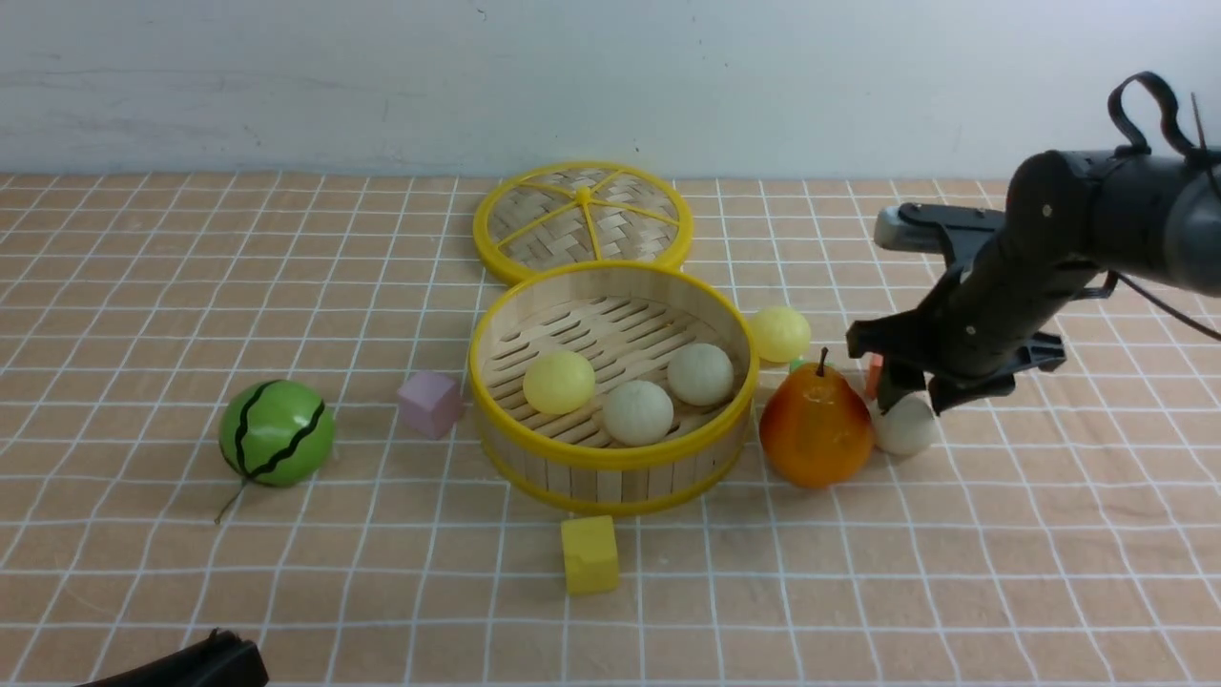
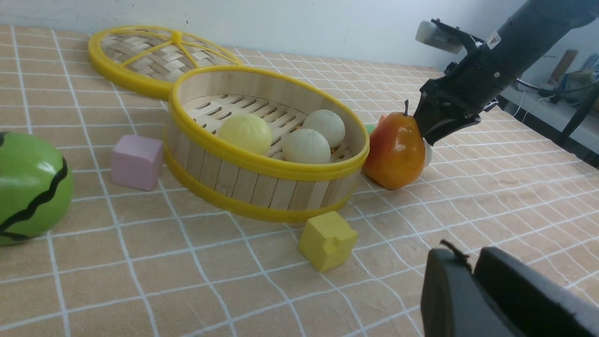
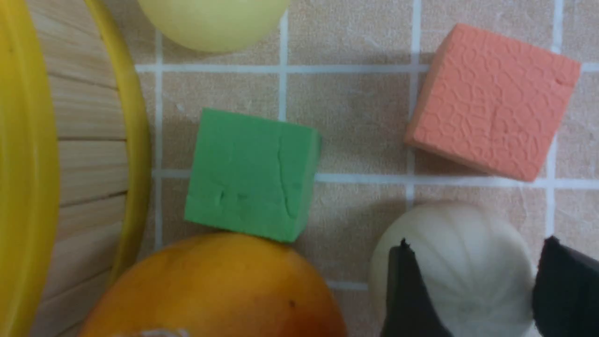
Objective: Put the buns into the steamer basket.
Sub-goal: Use the right arm to grab a steamed stuffed bun, then use the right arm to put the steamed stuffed bun into the steamer
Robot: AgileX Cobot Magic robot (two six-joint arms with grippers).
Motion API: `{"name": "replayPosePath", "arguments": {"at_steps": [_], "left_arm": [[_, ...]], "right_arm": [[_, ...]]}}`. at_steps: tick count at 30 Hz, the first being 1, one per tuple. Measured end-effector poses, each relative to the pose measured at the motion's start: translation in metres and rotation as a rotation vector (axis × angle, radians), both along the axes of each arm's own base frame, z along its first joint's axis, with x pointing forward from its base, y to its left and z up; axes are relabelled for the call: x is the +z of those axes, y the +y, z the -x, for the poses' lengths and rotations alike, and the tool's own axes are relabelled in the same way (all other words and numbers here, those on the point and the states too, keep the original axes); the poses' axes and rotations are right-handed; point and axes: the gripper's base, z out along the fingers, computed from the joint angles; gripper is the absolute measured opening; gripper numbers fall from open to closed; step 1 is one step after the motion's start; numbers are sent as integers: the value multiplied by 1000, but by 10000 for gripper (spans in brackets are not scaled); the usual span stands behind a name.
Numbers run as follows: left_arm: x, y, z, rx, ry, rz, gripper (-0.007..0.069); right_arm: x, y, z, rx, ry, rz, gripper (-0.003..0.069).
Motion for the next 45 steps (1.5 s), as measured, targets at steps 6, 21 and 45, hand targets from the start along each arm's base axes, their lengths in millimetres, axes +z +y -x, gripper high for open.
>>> {"name": "replayPosePath", "arguments": {"at_steps": [6, 21, 45], "left_arm": [[0, 0, 0, 0, 0, 0, 80], [0, 0, 0, 0, 0, 0, 92], [0, 0, 0, 0, 0, 0, 112]], "right_arm": [[-2, 0, -2, 26, -21, 16, 229], [90, 21, 14, 128, -210, -36, 13], [14, 130, -36, 216, -386, -213, 349]]}}
